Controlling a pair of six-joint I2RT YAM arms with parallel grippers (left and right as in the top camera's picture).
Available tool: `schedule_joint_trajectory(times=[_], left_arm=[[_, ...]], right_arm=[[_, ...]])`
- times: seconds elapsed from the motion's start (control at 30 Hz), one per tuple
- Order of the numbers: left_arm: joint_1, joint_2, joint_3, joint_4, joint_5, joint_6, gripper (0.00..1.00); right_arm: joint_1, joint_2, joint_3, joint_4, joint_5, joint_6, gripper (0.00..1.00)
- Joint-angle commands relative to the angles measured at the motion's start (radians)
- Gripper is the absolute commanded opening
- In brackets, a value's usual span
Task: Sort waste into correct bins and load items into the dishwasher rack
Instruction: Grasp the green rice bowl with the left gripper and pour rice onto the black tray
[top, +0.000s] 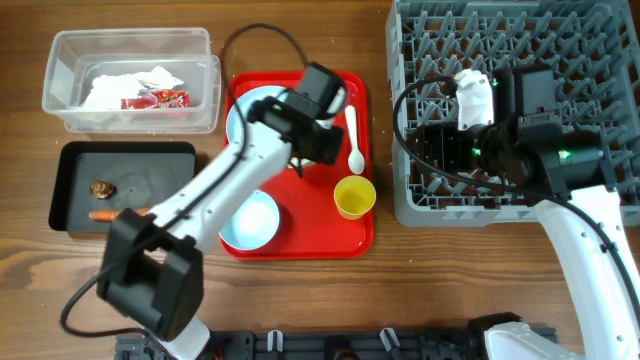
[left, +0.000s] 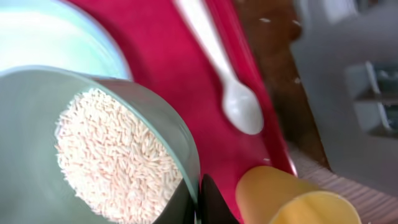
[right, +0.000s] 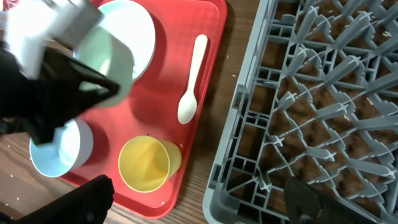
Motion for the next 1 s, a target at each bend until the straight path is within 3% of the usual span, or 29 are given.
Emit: schedule_joint_trajectory(times=[0.0, 0.13, 0.23, 0.43, 0.57, 0.7, 0.8, 0.87, 0.97], left_arm=[[0.165, -0.121, 0.021, -0.078, 0.111, -0.125, 0.04], [0.433, -0.158, 0.021, -0.2, 0.239, -0.111, 0.04], [0.627, -0.158, 0.008, -0.269, 0.336, -0.005, 0.04], [1.012, -0.156, -0.102, -0.262, 0.774, 0.286, 0.04], [1.217, -0.145, -0.231, -0.169, 1.052, 0.357, 0.04], [1.316, -0.075, -0.303, -0.114, 1.31, 0.439, 0.04], [1.337, -0.027, -0.305, -0.111, 1.382, 0.438, 0.04], [1.339, -0.015, -0.304, -0.111, 1.518, 0.404, 0.04], [1.339, -0.015, -0.304, -0.139, 1.518, 0.381, 0.04]], right_arm=[[-0.002, -0.011, -0.009, 0.003, 0.009, -0.014, 0.9], [-0.002, -0.011, -0.009, 0.002, 0.009, -0.032, 0.9], [-0.002, -0.011, -0.009, 0.003, 0.009, -0.032, 0.9], [-0.002, -0.011, -0.009, 0.002, 0.008, -0.032, 0.9], [-0.002, -0.011, -0.009, 0.003, 0.008, -0.032, 0.9], [-0.002, -0.011, -0.009, 0.001, 0.008, -0.032, 0.9], [-0.002, -0.011, -0.009, -0.002, 0.008, -0.032, 0.91], [-0.002, -0.011, -0.009, -0.003, 0.008, -0.032, 0.9], [-0.002, -0.011, -0.009, -0.003, 0.008, -0.032, 0.9]])
